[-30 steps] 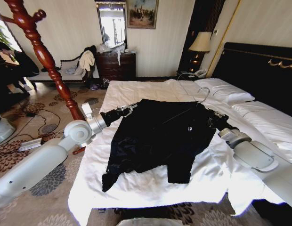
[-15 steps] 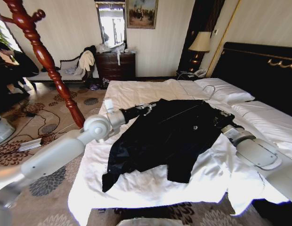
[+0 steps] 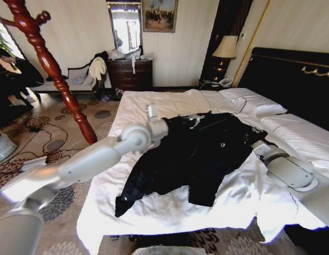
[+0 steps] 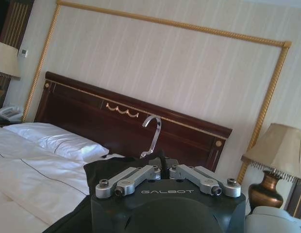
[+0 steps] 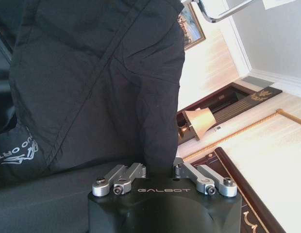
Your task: Pick up the clothes from the bed and hang them on the clothes hanger.
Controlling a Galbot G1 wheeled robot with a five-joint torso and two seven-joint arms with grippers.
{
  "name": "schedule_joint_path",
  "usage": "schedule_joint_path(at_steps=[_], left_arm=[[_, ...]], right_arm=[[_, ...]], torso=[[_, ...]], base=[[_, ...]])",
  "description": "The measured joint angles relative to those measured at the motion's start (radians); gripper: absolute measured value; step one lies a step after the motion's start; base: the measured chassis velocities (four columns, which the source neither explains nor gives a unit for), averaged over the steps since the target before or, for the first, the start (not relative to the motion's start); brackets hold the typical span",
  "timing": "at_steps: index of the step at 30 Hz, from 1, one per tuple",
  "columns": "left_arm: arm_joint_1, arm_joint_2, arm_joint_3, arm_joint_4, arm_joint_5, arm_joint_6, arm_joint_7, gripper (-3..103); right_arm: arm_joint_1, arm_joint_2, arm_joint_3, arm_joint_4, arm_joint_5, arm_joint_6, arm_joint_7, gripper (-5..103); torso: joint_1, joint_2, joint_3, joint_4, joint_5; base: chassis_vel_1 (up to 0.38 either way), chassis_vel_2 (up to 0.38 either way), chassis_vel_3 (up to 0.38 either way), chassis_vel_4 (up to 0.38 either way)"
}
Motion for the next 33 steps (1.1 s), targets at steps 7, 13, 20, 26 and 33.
schedule_joint_path(at_steps=[7, 13, 20, 26, 33], left_arm=[[-0.041, -0.096, 0.033, 0.107, 0.061, 0.008, -0.013, 2], [-0.094, -0.219, 0.053, 0.244, 0.120, 0.015, -0.008, 2], [-0.134, -0.341, 0.086, 0.317, 0.144, 0.017, 0.006, 2], [-0.155, -0.380, 0.141, 0.306, 0.197, 0.017, 0.029, 2], [-0.201, -0.399, 0.178, 0.351, 0.276, 0.021, 0.064, 2]], right_arm=[[-0.001, 0.004, 0.002, 0.011, 0.011, -0.013, -0.001, 20], [-0.011, 0.003, 0.006, 0.034, 0.013, -0.020, -0.004, 20], [-0.006, -0.002, 0.008, 0.047, 0.025, -0.031, -0.005, 20], [-0.001, -0.006, 0.014, 0.044, 0.048, -0.035, -0.004, 20], [-0.010, 0.002, 0.017, 0.084, 0.050, -0.045, -0.007, 20]], torso=[[0.000, 0.000, 0.000, -0.0001, -0.0001], [0.000, 0.000, 0.000, -0.0002, 0.0000], [0.000, 0.000, 0.000, -0.0008, 0.0002], [0.000, 0.000, 0.000, -0.0002, -0.0001], [0.000, 0.000, 0.000, 0.0003, -0.0004]], base=[[0.000, 0.000, 0.000, 0.000], [0.000, 0.000, 0.000, 0.000], [0.000, 0.000, 0.000, 0.000], [0.000, 0.000, 0.000, 0.000], [0.000, 0.000, 0.000, 0.000]])
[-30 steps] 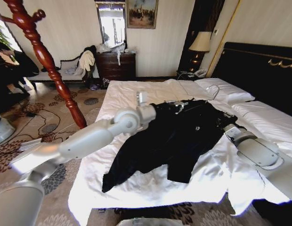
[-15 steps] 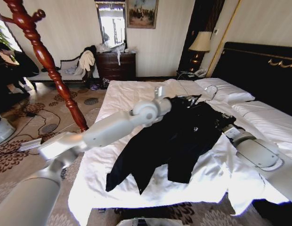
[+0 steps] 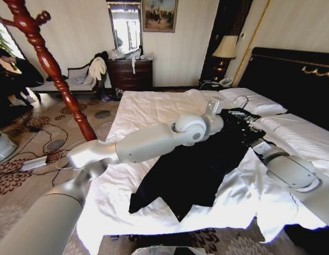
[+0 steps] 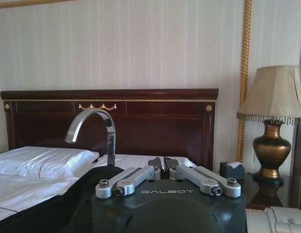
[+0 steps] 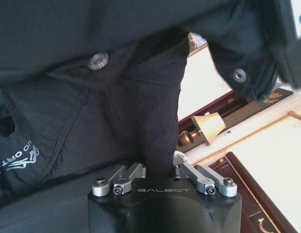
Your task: Pick up the clothes from the bed and hang them on the clothes hanger.
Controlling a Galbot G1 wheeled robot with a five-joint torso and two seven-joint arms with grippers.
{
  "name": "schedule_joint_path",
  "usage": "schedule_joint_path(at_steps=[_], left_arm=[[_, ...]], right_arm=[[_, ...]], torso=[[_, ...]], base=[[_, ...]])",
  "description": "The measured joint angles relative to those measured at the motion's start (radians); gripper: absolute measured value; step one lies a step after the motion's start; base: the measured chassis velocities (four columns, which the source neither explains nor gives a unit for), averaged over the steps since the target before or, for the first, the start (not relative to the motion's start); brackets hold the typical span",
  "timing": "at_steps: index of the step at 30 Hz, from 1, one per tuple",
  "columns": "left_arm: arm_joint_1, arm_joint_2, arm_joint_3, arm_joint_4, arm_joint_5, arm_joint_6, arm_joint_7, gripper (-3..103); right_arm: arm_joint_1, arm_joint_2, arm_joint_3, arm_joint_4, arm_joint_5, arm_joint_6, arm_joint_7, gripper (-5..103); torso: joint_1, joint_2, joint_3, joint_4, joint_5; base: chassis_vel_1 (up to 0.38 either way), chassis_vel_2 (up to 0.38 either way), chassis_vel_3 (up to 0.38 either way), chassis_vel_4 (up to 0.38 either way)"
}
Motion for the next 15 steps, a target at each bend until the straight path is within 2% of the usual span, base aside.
schedule_joint_path(at_steps=[6, 10, 11, 13, 14, 15], left_arm=[[-0.002, -0.028, 0.017, 0.022, 0.040, 0.000, 0.004, 2], [0.005, -0.033, 0.017, 0.036, 0.046, -0.004, 0.010, 2], [0.007, -0.031, 0.017, 0.038, 0.045, -0.019, 0.024, -1], [0.018, -0.025, 0.019, 0.031, 0.033, -0.054, 0.049, 7], [0.018, -0.025, 0.019, 0.031, 0.033, -0.054, 0.049, 7], [0.023, -0.021, 0.020, 0.021, 0.024, -0.062, 0.053, 12]], right_arm=[[-0.006, 0.003, -0.001, 0.007, -0.005, -0.002, -0.001, 20], [-0.016, 0.012, 0.001, 0.009, -0.012, -0.002, -0.003, 20], [-0.017, 0.015, 0.001, 0.009, -0.013, 0.000, -0.004, 20], [-0.017, 0.020, -0.001, 0.009, -0.015, 0.009, -0.005, 20], [-0.017, 0.020, -0.001, 0.009, -0.015, 0.009, -0.005, 20], [-0.016, 0.021, -0.002, 0.009, -0.014, 0.012, -0.005, 20]], torso=[[0.000, 0.000, 0.000, -0.0010, 0.0002], [0.000, 0.000, 0.000, -0.0003, 0.0001], [0.000, 0.000, 0.000, -0.0004, 0.0001], [0.000, 0.000, 0.000, -0.0006, 0.0001], [0.000, 0.000, 0.000, -0.0006, 0.0001], [0.000, 0.000, 0.000, -0.0006, 0.0001]], base=[[0.000, 0.000, 0.000, 0.000], [0.000, 0.000, 0.000, 0.000], [0.000, 0.000, 0.000, 0.000], [0.000, 0.000, 0.000, 0.000], [0.000, 0.000, 0.000, 0.000], [0.000, 0.000, 0.000, 0.000]])
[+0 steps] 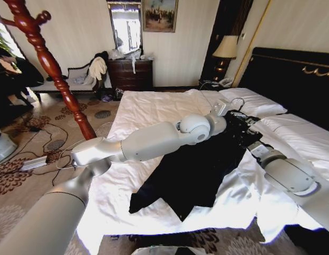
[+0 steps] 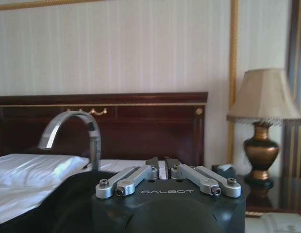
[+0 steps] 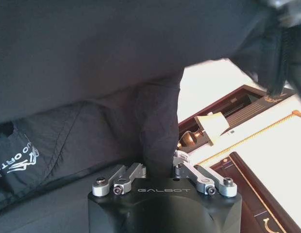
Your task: Pick up the clothes from the bed and hang them on the clothes hanger.
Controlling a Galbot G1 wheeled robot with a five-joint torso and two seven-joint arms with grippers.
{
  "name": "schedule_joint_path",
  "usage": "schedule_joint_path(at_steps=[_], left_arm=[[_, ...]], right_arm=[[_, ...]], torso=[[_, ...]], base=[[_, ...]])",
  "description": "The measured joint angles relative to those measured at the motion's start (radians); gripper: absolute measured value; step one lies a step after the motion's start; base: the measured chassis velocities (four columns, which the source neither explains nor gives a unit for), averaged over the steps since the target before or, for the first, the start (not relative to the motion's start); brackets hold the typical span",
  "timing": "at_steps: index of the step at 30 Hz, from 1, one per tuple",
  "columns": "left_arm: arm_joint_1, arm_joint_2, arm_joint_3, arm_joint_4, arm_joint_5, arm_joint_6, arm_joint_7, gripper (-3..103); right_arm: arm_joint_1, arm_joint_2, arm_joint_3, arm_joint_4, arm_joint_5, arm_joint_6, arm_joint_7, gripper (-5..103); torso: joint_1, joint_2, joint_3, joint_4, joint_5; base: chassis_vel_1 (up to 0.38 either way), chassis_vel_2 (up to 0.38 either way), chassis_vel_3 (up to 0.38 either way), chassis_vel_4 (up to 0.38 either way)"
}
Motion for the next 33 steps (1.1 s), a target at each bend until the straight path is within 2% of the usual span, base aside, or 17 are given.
schedule_joint_path(at_steps=[1, 4, 7, 8, 10, 14, 16, 18, 19, 21, 22, 24, 27, 29, 32, 33], left_arm=[[0.001, 0.001, 0.000, -0.003, -0.002, -0.002, 0.001, 12], [0.011, 0.021, 0.010, -0.043, -0.007, -0.011, 0.005, 28], [0.012, 0.031, 0.014, -0.063, -0.007, -0.018, 0.007, 34], [0.014, 0.037, 0.016, -0.076, -0.007, -0.023, 0.007, 44], [0.015, 0.044, 0.017, -0.090, -0.007, -0.027, 0.006, 44], [0.016, 0.089, 0.020, -0.161, -0.006, -0.034, -0.009, 66], [0.015, 0.096, 0.019, -0.174, -0.005, -0.034, -0.013, 66], [0.015, 0.146, 0.014, -0.230, -0.004, -0.035, -0.032, 77], [0.015, 0.146, 0.014, -0.230, -0.004, -0.035, -0.032, 77], [0.022, 0.214, -0.004, -0.301, -0.016, -0.036, -0.051, 88], [0.022, 0.214, -0.004, -0.301, -0.016, -0.036, -0.051, 88], [0.021, 0.271, -0.040, -0.343, -0.054, -0.036, -0.064, 97], [0.010, 0.293, -0.074, -0.353, -0.076, -0.036, -0.067, 99], [-0.019, 0.343, -0.142, -0.353, -0.107, -0.034, -0.065, 100], [-0.027, 0.373, -0.168, -0.351, -0.117, -0.031, -0.059, 100], [-0.028, 0.413, -0.187, -0.352, -0.130, -0.028, -0.056, 100]], right_arm=[[0.001, 0.001, -0.001, 0.000, 0.000, 0.001, 0.000, 20], [0.008, 0.002, -0.001, 0.008, 0.008, 0.014, -0.001, 20], [0.009, 0.002, 0.001, 0.009, 0.009, 0.020, -0.002, 20], [0.008, 0.002, 0.002, 0.009, 0.009, 0.023, -0.002, 20], [0.008, 0.005, 0.003, 0.009, 0.009, 0.025, -0.002, 20], [0.006, 0.018, 0.005, 0.003, 0.008, 0.027, -0.002, 20], [0.006, 0.019, 0.005, 0.002, 0.008, 0.027, -0.002, 20], [0.006, 0.027, 0.005, 0.002, 0.011, 0.030, -0.002, 20], [0.006, 0.027, 0.005, 0.002, 0.011, 0.030, -0.002, 20], [0.004, 0.038, 0.005, 0.009, 0.027, 0.031, -0.001, 20], [0.004, 0.038, 0.005, 0.009, 0.027, 0.031, -0.001, 20], [-0.004, 0.045, 0.003, 0.012, 0.030, 0.034, -0.001, 20], [-0.006, 0.049, 0.000, 0.010, 0.024, 0.040, -0.002, 20], [-0.002, 0.056, -0.005, 0.006, 0.020, 0.044, -0.003, 20], [0.001, 0.058, -0.005, 0.005, 0.019, 0.046, -0.003, 20], [0.002, 0.061, -0.004, 0.005, 0.018, 0.051, -0.003, 20]], torso=[[0.000, 0.000, 0.000, 0.0000, 0.0000], [0.000, 0.000, 0.000, 0.0002, -0.0001], [0.000, 0.000, 0.000, 0.0002, -0.0001], [0.000, 0.000, 0.000, 0.0001, -0.0001], [0.000, 0.000, 0.000, 0.0001, -0.0001], [0.000, 0.000, 0.000, 0.0001, -0.0001], [0.000, 0.000, 0.000, 0.0002, -0.0001], [0.000, 0.000, 0.000, -0.0001, -0.0001], [0.000, 0.000, 0.000, -0.0001, -0.0001], [0.000, 0.000, 0.000, 0.0002, -0.0003], [0.000, 0.000, 0.000, 0.0002, -0.0003], [0.000, 0.000, 0.000, 0.0006, -0.0004], [0.000, 0.000, 0.000, 0.0002, -0.0004], [0.000, 0.000, 0.000, -0.0002, -0.0001], [0.000, 0.000, 0.000, -0.0001, -0.0002], [0.000, 0.000, 0.000, 0.0003, -0.0003]], base=[[0.000, 0.000, 0.000, 0.000], [0.000, 0.000, 0.000, 0.000], [0.000, 0.000, 0.000, 0.000], [0.000, 0.000, 0.000, 0.000], [0.000, 0.000, 0.000, 0.000], [0.000, 0.000, 0.000, 0.000], [0.000, 0.000, 0.000, 0.000], [0.000, 0.000, 0.000, 0.000], [0.000, 0.000, 0.000, 0.000], [0.000, 0.000, 0.000, 0.000], [0.000, 0.000, 0.000, 0.000], [0.000, 0.000, 0.000, 0.000], [0.000, 0.000, 0.000, 0.000], [0.000, 0.000, 0.000, 0.000], [0.000, 0.000, 0.000, 0.000], [0.000, 0.000, 0.000, 0.000]])
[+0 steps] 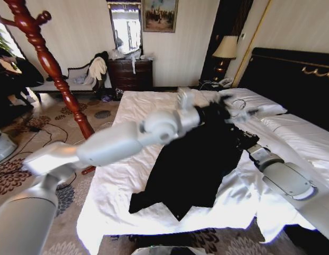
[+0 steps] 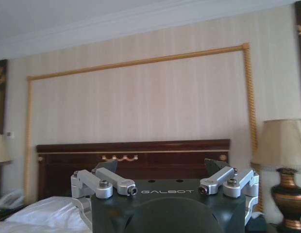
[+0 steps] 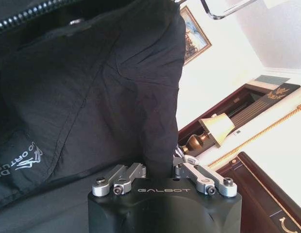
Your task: Pick up the clothes from the bed and hang them on the clothes hanger.
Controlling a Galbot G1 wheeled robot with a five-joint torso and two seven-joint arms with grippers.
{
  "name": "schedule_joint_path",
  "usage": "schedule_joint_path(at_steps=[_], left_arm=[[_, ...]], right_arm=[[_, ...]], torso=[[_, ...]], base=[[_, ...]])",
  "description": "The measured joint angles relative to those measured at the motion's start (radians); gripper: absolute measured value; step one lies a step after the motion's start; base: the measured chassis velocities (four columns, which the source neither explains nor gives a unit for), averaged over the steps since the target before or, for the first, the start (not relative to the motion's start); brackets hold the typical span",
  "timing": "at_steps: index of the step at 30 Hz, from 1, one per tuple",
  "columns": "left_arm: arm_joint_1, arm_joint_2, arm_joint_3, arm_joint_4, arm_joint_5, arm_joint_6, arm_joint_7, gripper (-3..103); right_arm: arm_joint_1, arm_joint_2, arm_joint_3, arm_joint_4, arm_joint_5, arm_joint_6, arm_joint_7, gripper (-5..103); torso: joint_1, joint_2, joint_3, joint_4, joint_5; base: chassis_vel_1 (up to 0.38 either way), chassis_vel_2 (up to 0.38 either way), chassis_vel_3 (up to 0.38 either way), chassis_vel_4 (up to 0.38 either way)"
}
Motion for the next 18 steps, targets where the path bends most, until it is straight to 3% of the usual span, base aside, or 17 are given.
schedule_joint_path(at_steps=[7, 13, 18], left_arm=[[0.087, 0.183, -0.055, -0.074, -0.015, 0.010, 0.015, 100], [0.187, 0.341, -0.075, -0.135, 0.048, 0.011, 0.062, 100], [0.245, 0.406, -0.086, -0.167, 0.074, 0.014, 0.102, 100]], right_arm=[[-0.003, 0.014, 0.013, 0.010, -0.006, 0.014, 0.000, 20], [-0.003, 0.022, 0.011, 0.024, -0.028, 0.026, -0.003, 20], [-0.006, 0.023, 0.003, 0.029, -0.086, 0.049, -0.016, 20]], torso=[[0.000, 0.000, 0.000, 0.0000, -0.0003], [0.000, 0.000, 0.000, -0.0001, -0.0001], [0.000, 0.000, 0.000, -0.0001, -0.0001]], base=[[0.000, 0.000, 0.000, 0.000], [0.000, 0.000, 0.000, 0.000], [0.000, 0.000, 0.000, 0.000]])
